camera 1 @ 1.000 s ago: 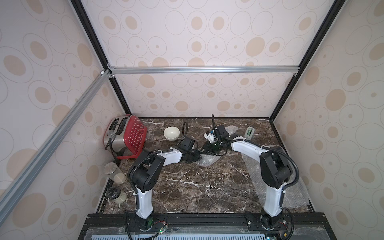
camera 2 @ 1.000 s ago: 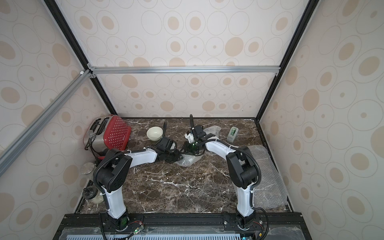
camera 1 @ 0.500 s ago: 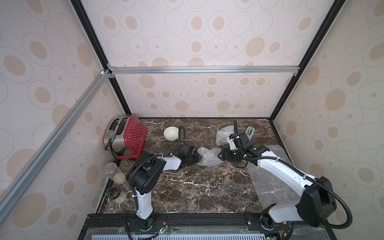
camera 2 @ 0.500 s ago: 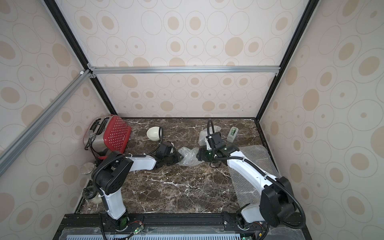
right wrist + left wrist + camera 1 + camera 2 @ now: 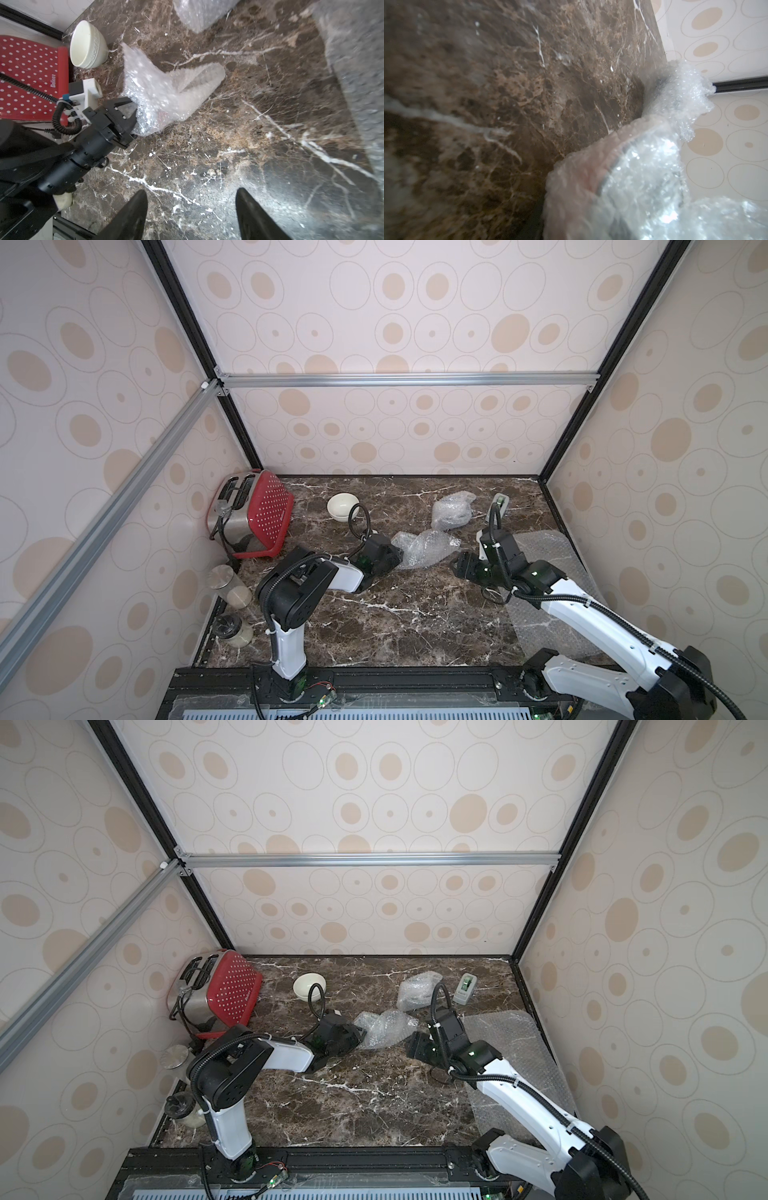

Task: Wrap bowls in bubble wrap
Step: Wrap the bowl in bubble wrap.

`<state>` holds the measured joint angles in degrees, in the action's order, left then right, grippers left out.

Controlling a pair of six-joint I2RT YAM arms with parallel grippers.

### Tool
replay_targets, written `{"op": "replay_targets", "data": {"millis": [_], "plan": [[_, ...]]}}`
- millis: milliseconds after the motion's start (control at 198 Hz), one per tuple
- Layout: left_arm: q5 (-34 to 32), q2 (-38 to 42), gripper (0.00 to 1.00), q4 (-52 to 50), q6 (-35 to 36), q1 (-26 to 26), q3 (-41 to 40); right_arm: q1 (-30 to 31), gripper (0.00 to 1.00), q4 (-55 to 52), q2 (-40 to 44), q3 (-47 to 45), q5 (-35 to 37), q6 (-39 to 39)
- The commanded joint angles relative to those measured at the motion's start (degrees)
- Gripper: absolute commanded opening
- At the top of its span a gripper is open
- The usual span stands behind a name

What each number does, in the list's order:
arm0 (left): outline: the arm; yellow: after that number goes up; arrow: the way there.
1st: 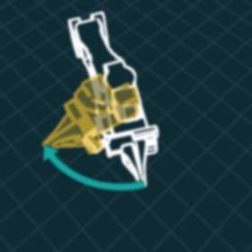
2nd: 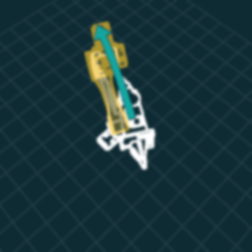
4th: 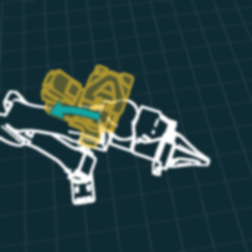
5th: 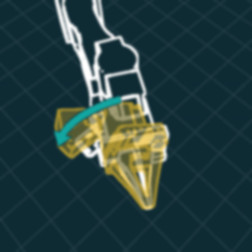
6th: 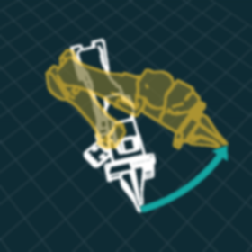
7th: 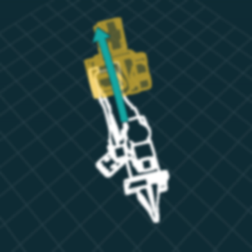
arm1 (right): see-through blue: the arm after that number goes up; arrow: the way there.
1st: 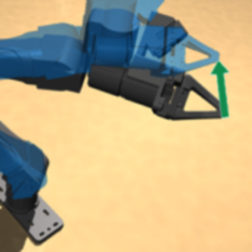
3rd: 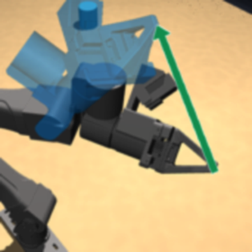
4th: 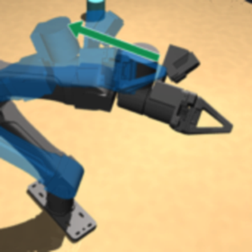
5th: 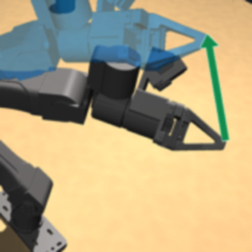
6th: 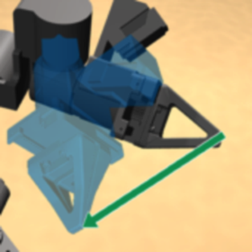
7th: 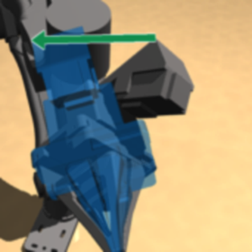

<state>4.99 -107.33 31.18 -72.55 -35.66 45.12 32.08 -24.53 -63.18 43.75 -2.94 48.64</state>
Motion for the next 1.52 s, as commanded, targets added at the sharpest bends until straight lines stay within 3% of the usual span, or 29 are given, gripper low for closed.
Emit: {"op": "replay_targets", "data": {"millis": [0, 304, 435, 602, 815, 1002, 1184, 1513], "plan": [[-3.5, -1.9, 0.35, 0.1, -3.3, -0.3, -0.8, 1.5, 0.69, 11.3, -3.1, -0.1, 2.5, 6.4], [-4.1, -0.4, 0.35, 0.4, -3.1, -0.6, -1.3, 1.0, 0.68, 17.0, -12.1, 3.5, 9.6, 5.9], [-3.9, -0.6, 0.35, 0.8, -3.2, -0.6, -1.5, -0.8, 0.63, 18.5, -13.7, 3.4, 11.1, 5.4], [-3.6, -0.7, 0.35, 0.9, -3.2, -0.7, -1.3, -3.3, 0.55, 20.4, -14.9, 3.0, 9.7, 4.8], [-3.4, -0.8, 0.35, 0.7, -3.0, -0.7, -1.0, -3.6, 0.54, 21.5, -18.8, 5.8, 6.9, 4.7], [-3.2, -0.3, 0.35, 0.4, -2.7, -0.8, -0.9, -4.3, 0.67, 19.9, -18.1, 6.3, 9.6, 3.4], [-3.2, 0.1, 0.35, -0.1, -2.0, -0.8, -0.5, -6.6, 0.69, 19.0, -16.5, 5.3, 8.5, 3.0], [-2.8, 0.3, 0.35, -0.5, -1.6, -0.8, -0.2, -6.5, 0.59, 19.9, -20.4, 8.6, 4.8, 2.8]]}}
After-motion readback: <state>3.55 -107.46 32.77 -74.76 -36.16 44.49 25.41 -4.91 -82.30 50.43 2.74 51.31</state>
